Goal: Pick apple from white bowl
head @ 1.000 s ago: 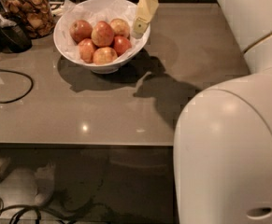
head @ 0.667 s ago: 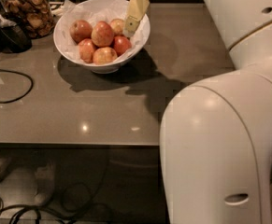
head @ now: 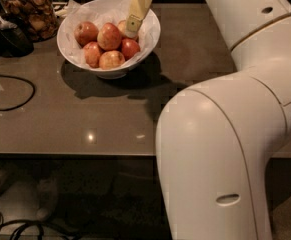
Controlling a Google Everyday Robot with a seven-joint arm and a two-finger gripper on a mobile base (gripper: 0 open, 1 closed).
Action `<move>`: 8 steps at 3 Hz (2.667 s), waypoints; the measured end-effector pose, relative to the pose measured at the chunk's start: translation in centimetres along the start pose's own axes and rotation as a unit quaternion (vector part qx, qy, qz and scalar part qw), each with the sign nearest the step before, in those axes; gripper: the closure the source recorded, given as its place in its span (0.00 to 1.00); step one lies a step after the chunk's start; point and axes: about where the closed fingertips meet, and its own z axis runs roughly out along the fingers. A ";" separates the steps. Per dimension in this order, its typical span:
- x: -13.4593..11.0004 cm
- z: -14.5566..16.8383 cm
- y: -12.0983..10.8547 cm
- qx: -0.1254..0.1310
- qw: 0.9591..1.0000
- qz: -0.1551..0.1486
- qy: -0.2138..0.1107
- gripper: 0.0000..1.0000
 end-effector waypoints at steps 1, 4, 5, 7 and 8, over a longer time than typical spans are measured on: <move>-0.8 -0.1 0.2 -0.001 1.000 -0.004 -0.002 0.04; -5.7 -0.1 2.8 -0.035 0.999 0.001 -0.024 0.08; -7.1 1.1 3.4 -0.047 0.999 0.005 -0.024 0.06; -7.5 4.0 3.1 -0.052 0.998 0.024 -0.001 0.07; -6.2 5.5 2.6 -0.054 0.998 0.039 0.019 0.12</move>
Offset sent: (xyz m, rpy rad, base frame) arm -0.0267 0.0278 0.0221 -0.0133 0.0747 0.0418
